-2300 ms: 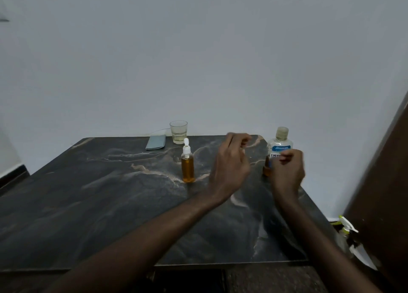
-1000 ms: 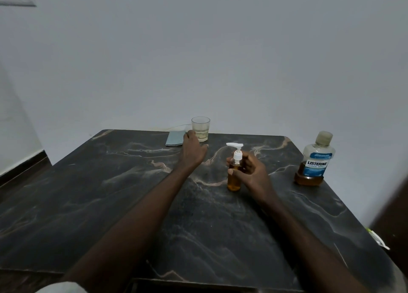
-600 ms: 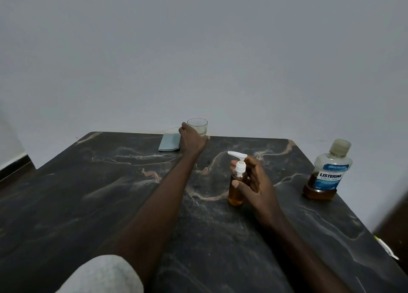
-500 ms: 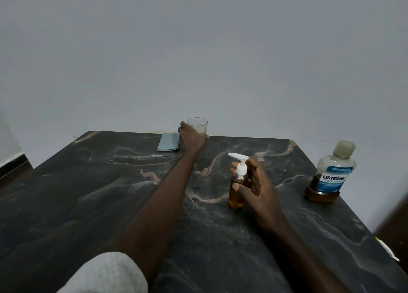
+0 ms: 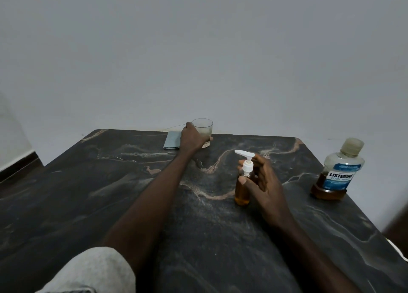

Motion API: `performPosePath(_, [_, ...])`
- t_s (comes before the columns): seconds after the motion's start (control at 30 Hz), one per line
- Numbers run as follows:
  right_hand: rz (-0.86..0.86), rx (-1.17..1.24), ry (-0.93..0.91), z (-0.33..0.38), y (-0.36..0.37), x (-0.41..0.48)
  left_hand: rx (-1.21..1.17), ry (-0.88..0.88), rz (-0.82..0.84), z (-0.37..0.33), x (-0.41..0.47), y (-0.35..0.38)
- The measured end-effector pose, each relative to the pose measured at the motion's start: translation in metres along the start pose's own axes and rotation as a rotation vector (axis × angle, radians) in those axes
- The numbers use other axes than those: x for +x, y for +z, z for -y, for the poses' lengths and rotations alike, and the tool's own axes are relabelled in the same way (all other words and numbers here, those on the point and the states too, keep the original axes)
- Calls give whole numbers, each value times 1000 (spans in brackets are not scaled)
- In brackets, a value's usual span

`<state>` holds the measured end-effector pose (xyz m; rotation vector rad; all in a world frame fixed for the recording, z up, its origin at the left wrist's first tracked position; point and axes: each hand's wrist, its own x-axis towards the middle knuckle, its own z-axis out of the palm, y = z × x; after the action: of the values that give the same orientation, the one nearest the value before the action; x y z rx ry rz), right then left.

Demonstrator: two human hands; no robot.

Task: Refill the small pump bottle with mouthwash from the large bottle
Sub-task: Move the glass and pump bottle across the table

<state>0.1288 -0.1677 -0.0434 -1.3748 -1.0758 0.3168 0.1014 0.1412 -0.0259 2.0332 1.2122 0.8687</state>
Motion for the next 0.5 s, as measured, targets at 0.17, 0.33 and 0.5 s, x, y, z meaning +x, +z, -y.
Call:
performPosePath(0.17, [-29,-42,-23,6,0,-2,24,55,40,7,-54,-28])
performPosePath(0.33, [-31,-145,-40,8,2,-5,6,108,77,16,-121,-55])
performPosePath(0.5, [-27,-231,-75,12,6,-7,-1,171,147,23,-169,-70])
